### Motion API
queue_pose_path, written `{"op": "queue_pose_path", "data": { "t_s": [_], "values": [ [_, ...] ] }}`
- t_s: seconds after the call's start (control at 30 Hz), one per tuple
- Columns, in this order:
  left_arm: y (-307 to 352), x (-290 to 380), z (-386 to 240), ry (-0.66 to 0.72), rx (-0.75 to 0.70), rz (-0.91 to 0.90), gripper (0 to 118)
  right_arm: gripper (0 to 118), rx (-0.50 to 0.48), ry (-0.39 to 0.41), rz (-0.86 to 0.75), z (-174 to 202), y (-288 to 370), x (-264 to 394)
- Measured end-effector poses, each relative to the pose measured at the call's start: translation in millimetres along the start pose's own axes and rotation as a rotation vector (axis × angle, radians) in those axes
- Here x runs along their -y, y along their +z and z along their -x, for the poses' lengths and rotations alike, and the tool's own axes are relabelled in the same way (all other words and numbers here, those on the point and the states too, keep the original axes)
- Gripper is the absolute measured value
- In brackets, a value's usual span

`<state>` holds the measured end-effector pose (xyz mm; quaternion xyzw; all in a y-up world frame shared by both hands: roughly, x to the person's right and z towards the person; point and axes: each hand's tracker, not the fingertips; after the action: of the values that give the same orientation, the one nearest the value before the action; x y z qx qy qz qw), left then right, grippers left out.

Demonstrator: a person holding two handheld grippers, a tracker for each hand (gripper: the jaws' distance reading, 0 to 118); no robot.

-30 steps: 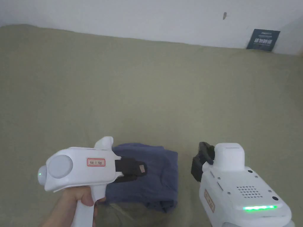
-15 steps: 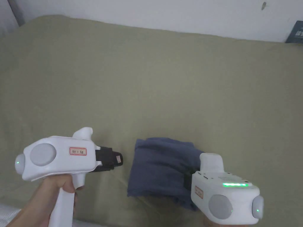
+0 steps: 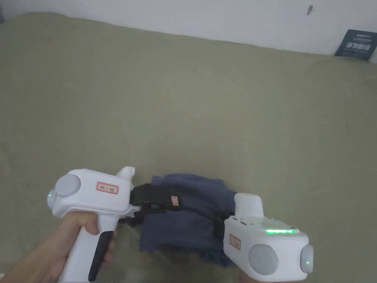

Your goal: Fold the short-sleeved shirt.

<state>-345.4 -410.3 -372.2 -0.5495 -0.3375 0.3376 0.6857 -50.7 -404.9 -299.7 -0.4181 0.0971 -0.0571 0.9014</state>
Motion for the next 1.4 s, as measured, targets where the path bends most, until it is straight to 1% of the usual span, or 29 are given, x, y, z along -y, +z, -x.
{"op": "queue_pose_path", "data": {
  "t_s": [0.07,0.1,0.13,0.17,0.2,0.23,0.27,0.3,0.33,0.4,0.43,0.47,0.57,0.6,0.7,0.8,0.9,0.97,1.07,1.1,1.13,1.17,1.3,1.4],
  "values": [
    [-9,-2,0,-0.023,0.049,0.006,114,8,-0.009,-0.009,0.004,-2,0,0],
    [-10,-4,-3,-0.017,0.024,-0.003,112,8,-0.011,-0.012,0.005,-2,-1,0],
    [-9,-2,-5,-0.024,-0.028,-0.015,92,8,-0.012,-0.012,0.006,-2,-1,0],
    [-8,-1,-7,-0.049,-0.117,-0.035,45,8,-0.012,-0.012,0.005,-2,-1,0],
    [-11,1,-5,-0.060,-0.172,-0.028,28,8,-0.021,-0.013,-0.001,-3,1,-1],
    [-12,1,-1,-0.033,-0.109,-0.002,28,8,-0.026,-0.015,-0.001,-1,2,-2],
    [-5,-2,7,0.004,-0.077,-0.022,28,8,-0.019,-0.007,-0.011,1,7,-3],
    [-4,-3,6,0.011,-0.092,-0.027,28,8,-0.013,0.034,-0.077,3,19,-4],
    [-4,-2,4,-0.026,-0.116,-0.035,28,8,0.023,0.057,-0.157,5,36,-6],
    [-3,-2,0,-0.037,-0.133,-0.037,28,8,0.060,0.091,-0.327,6,73,-12],
    [-2,-3,-1,-0.036,-0.136,-0.035,28,8,0.104,0.109,-0.423,7,93,-15],
    [-2,-2,-2,-0.001,-0.114,-0.016,28,8,0.149,0.112,-0.523,8,110,-16],
    [-2,5,-10,-0.001,-0.128,-0.017,28,8,0.265,0.125,-0.714,6,151,-22],
    [-1,5,-11,-0.019,-0.139,-0.029,28,8,0.289,0.149,-0.744,5,160,-24],
    [1,7,-18,-0.023,-0.152,-0.031,28,8,0.331,0.163,-0.786,1,173,-29],
    [6,6,-26,-0.048,-0.160,-0.033,28,8,0.322,0.148,-0.781,-2,174,-32],
    [23,3,-31,-0.033,-0.151,-0.035,28,8,0.321,0.146,-0.768,4,167,-34],
    [40,-2,-29,-0.051,-0.161,-0.051,28,8,0.296,0.154,-0.746,13,159,-36],
    [80,-14,-16,-0.052,-0.217,-0.086,28,8,0.245,0.175,-0.737,37,138,-43],
    [98,-17,-9,-0.047,-0.247,-0.108,28,8,0.200,0.182,-0.729,49,129,-46],
    [117,-19,-2,-0.029,-0.256,-0.121,28,8,0.183,0.186,-0.722,62,120,-50],
    [134,-21,5,-0.023,-0.267,-0.140,28,8,0.139,0.190,-0.711,73,111,-54],
    [214,-31,42,0.026,-0.323,-0.225,28,8,-0.005,0.208,-0.682,133,72,-70],
    [272,-43,63,0.007,-0.379,-0.234,28,8,-0.101,0.225,-0.650,181,41,-79]
  ]
}}
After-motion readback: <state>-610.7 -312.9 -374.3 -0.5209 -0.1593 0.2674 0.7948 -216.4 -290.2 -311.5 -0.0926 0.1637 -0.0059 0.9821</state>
